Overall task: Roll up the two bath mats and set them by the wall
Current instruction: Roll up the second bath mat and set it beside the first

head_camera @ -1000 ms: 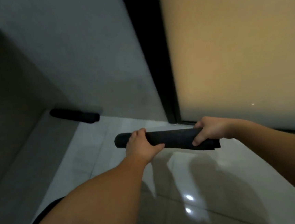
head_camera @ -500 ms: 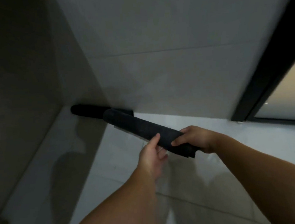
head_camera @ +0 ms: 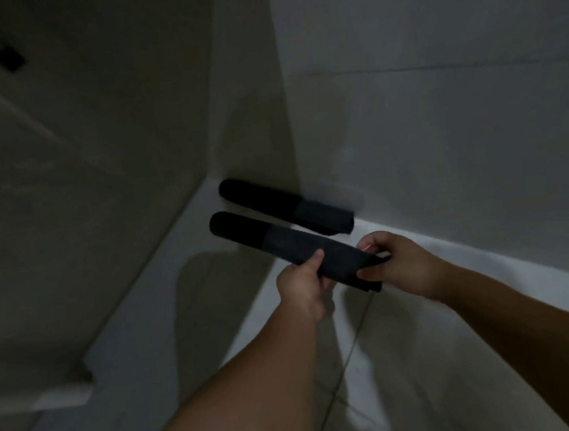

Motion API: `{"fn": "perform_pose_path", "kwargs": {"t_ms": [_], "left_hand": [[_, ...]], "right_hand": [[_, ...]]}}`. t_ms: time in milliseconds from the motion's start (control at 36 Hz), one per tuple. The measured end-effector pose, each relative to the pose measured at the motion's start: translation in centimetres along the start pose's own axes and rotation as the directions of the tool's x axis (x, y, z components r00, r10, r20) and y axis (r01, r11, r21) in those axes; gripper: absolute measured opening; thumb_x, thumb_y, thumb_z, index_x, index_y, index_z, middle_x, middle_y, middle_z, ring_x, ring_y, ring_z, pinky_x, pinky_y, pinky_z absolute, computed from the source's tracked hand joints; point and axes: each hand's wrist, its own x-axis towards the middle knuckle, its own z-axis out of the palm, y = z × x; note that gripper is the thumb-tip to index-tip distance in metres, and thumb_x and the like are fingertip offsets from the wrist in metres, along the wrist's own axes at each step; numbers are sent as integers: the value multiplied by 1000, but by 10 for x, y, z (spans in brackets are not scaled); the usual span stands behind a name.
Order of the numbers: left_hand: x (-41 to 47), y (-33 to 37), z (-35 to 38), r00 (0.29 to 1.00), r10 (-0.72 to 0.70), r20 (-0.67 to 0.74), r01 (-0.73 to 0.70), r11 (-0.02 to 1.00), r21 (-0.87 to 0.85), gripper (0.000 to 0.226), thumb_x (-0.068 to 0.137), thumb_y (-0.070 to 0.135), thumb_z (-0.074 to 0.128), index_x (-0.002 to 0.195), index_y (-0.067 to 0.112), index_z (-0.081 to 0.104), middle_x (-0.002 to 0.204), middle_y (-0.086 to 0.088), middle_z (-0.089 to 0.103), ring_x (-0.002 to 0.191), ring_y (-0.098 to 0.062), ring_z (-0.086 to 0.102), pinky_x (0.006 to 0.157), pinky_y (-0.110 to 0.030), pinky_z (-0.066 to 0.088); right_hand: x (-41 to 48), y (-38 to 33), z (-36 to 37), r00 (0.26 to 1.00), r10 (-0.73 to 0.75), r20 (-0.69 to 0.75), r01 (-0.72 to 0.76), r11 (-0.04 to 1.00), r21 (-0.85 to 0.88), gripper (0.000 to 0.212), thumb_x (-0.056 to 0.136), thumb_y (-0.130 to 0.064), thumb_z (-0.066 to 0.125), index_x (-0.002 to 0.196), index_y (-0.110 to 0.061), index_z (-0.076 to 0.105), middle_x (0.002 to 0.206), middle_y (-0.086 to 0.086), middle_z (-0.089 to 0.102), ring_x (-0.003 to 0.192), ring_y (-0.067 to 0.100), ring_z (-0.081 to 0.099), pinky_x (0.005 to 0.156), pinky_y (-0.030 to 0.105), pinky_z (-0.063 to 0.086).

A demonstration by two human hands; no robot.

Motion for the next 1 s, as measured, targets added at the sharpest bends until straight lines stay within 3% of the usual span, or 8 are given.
{"fn": "perform_pose_path", "kwargs": {"t_ms": [83,167,306,417,583,694,806,1000], "left_hand": [[18,6,1,997,14,-80,-16,999,-35,26,85,2,66,110,-4,60,88,-13,69,73,-23,68,62,-31,58],[42,4,-5,987,43,-156,-48,999,-26,32,80,2,72,109,-3,60,95,-16,69,81,-29,68,78,-40,57],[89,7,-17,969,74,-237,-74,997,12,23,73,9,80,82,4,59,103,-22,68,94,-38,67,87,-53,54],[120,13,-20,976,79,-204,-67,995,68,35,70,15,83,95,1,64,101,-19,71,89,-34,70,88,-50,55],[134,24,-10,989,22,-143,0,988,155,16,87,10,66,96,-3,61,78,-13,64,68,-25,62,67,-36,54],[147,22,-11,987,56,-148,-25,978,207,27,86,9,65,110,-4,60,91,-15,65,72,-24,63,64,-34,54],[159,14,-13,977,122,-175,-81,971,226,16,80,13,74,88,5,63,91,-12,65,91,-28,62,94,-43,52],[153,16,-3,986,103,-135,-96,994,55,12,85,4,67,79,5,57,79,-8,61,72,-21,60,75,-37,53]], "right_hand": [[17,5,5,990,-137,46,141,983,-114,25,79,-5,68,99,-20,65,96,4,64,81,10,62,61,11,47],[38,15,16,971,-234,47,237,921,-308,22,77,-16,65,89,-34,66,92,1,61,81,14,59,74,24,42],[71,27,36,969,-244,-34,207,881,-425,32,79,-8,70,112,-10,66,115,13,59,107,28,57,93,31,42],[95,38,43,950,-303,-71,251,880,-404,32,77,-9,74,109,-4,68,111,19,60,101,32,60,91,32,45],[112,37,46,966,-257,-10,230,882,-412,37,78,-17,62,102,11,67,92,29,69,89,40,66,77,34,53],[112,34,46,962,-257,-94,179,849,-497,25,87,-9,59,105,7,65,102,29,66,98,38,61,81,34,47],[115,33,44,973,-217,-76,139,821,-554,32,90,-15,56,121,-8,62,118,17,63,108,31,58,88,31,42],[109,29,29,955,-293,-45,216,793,-570,19,87,-5,56,97,7,67,104,27,63,99,41,58,82,38,42]]}}
